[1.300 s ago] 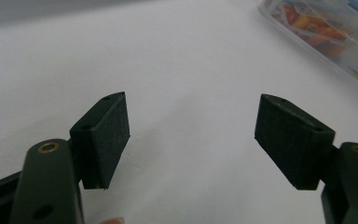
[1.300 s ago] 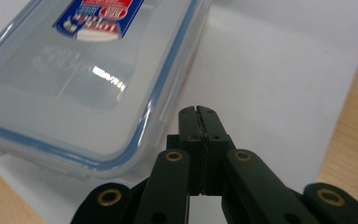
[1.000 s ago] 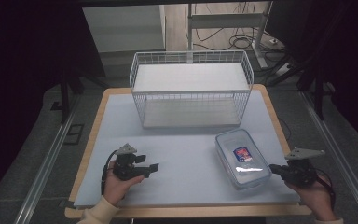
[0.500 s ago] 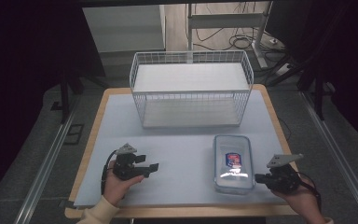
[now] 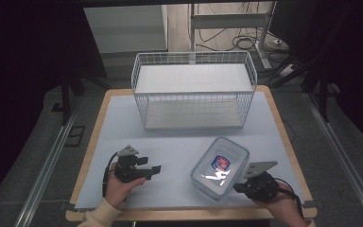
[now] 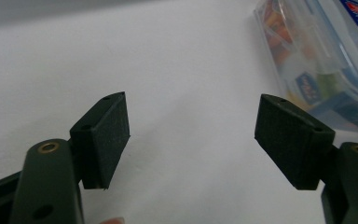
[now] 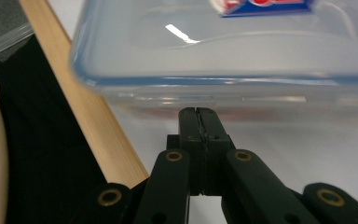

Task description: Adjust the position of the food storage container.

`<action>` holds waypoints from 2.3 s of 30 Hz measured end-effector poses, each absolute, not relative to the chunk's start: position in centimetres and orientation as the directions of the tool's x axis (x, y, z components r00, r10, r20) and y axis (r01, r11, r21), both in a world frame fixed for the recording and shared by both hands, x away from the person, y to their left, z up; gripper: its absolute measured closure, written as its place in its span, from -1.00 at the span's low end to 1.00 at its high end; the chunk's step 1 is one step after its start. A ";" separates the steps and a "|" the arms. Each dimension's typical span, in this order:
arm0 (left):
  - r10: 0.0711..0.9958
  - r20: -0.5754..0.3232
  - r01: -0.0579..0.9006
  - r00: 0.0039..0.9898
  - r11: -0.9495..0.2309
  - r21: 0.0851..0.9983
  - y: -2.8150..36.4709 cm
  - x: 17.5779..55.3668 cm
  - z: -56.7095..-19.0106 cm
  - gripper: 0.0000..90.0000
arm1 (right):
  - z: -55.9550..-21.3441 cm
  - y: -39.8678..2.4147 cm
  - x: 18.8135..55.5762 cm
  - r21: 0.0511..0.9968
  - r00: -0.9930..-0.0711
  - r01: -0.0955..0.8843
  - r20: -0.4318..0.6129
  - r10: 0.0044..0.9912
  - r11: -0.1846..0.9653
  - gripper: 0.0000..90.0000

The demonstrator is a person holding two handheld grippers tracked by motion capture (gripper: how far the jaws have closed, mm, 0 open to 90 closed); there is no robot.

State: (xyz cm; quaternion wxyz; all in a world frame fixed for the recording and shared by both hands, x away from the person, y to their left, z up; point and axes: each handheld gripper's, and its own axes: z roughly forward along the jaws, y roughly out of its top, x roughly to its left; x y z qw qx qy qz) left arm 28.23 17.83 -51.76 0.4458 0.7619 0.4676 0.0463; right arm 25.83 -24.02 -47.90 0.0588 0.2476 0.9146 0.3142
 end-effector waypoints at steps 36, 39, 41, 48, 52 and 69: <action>0.751 -0.354 0.673 0.557 -0.159 0.722 18.2 28.3 -51.9 -0.42 | -50.6 -10.7 26.9 0.700 -0.899 0.312 0.000 0.437 0.642 0.99; 0.751 -0.352 0.674 0.558 -0.163 0.720 18.3 28.3 -51.9 -0.42 | -50.8 -10.0 27.2 0.702 -0.895 0.311 -0.011 0.446 0.641 0.99; 0.751 -0.349 0.672 0.561 -0.167 0.721 18.3 28.3 -51.9 -0.42 | -51.1 -9.3 27.4 0.700 -0.891 0.306 -0.029 0.453 0.645 0.99; 0.750 -0.350 0.673 0.561 -0.168 0.720 18.2 28.3 -51.9 -0.42 | -51.1 -9.4 27.4 0.709 -0.889 0.316 -0.011 0.458 0.630 0.99; 0.748 -0.348 0.668 0.565 -0.166 0.725 18.3 28.2 -51.8 -0.42 | -49.5 -11.4 26.3 0.749 -0.906 0.294 0.020 0.423 0.594 0.99; 0.760 -0.355 0.667 0.544 -0.135 0.733 18.2 28.3 -51.4 -0.43 | -47.0 -27.2 29.5 0.831 -0.720 0.450 0.121 0.683 0.326 0.99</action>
